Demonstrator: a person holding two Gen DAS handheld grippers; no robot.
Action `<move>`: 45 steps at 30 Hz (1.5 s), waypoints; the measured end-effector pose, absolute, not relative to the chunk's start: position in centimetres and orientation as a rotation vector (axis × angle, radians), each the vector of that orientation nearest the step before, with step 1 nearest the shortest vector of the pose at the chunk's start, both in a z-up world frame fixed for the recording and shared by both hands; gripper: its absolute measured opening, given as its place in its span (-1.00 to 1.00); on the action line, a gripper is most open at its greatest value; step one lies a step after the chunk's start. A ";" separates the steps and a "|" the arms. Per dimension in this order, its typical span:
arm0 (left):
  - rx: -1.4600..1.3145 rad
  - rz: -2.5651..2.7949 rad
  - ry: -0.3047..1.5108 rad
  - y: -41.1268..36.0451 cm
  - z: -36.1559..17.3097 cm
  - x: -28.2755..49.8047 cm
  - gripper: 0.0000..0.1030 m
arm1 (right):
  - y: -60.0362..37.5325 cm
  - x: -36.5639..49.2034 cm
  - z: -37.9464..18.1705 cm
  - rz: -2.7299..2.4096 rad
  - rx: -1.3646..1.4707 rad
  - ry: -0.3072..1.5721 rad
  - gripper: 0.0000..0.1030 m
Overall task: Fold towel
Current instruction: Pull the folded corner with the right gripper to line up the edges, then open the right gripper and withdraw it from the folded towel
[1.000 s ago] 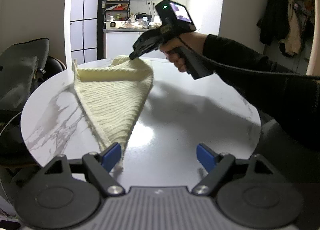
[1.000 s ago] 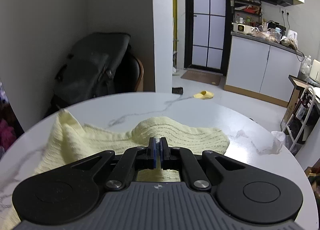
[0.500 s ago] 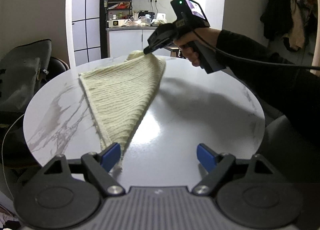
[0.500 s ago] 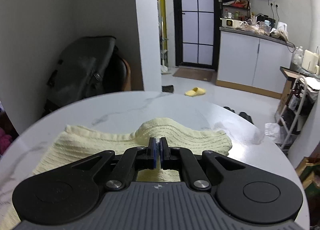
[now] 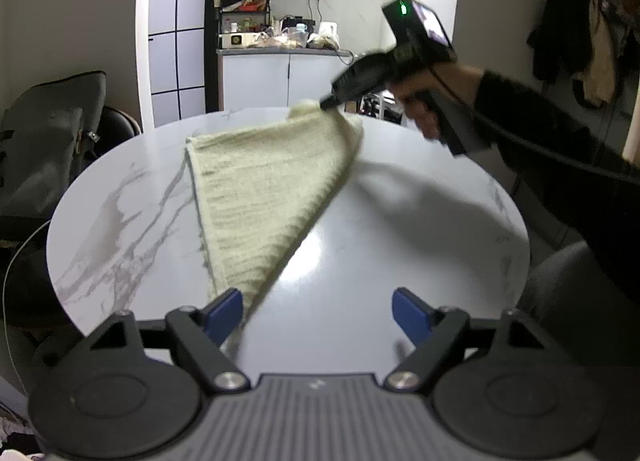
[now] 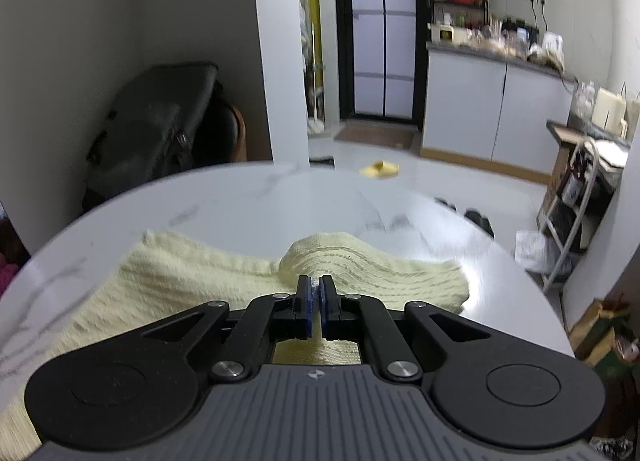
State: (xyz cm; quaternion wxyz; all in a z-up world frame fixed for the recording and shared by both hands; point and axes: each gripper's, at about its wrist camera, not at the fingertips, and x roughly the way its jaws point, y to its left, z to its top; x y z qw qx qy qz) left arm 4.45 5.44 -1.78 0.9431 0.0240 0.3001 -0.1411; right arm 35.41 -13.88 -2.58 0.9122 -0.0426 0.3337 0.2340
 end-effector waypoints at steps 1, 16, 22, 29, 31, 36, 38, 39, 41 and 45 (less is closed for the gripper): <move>0.062 -0.283 0.599 5.4 -1.5 4.6 0.63 | -14.0 35.4 -2.8 0.481 -0.091 0.700 -0.88; 0.104 -0.287 0.570 3.4 -0.8 11.6 0.60 | -18.0 34.4 -3.9 0.474 -0.091 0.730 -0.49; 0.127 -0.279 0.625 2.7 -2.1 12.6 0.60 | -19.6 34.1 -4.2 0.471 -0.088 0.736 -0.48; 0.122 -0.239 0.673 3.5 -3.0 13.0 0.59 | -21.4 33.7 -4.6 0.468 -0.085 0.742 -0.43; 0.117 -0.226 0.679 3.8 -3.1 13.0 0.59 | -21.7 33.4 -4.5 0.469 -0.081 0.737 -0.43; 0.113 -0.198 0.679 4.6 -3.2 12.6 0.59 | -21.4 32.3 -4.0 0.488 -0.096 0.717 -0.43; 0.109 -0.186 0.677 4.9 -3.2 12.3 0.59 | -21.1 31.9 -3.9 0.496 -0.095 0.715 -0.43; 0.103 -0.180 0.675 5.1 -3.2 12.1 0.59 | -20.9 31.7 -3.8 0.500 -0.095 0.713 -0.43; 0.094 -0.170 0.671 5.4 -3.1 12.0 0.57 | -20.6 31.4 -3.7 0.508 -0.095 0.710 -0.43; 0.080 -0.151 0.667 6.2 -3.0 11.7 0.54 | -20.1 30.7 -3.5 0.522 -0.093 0.703 -0.43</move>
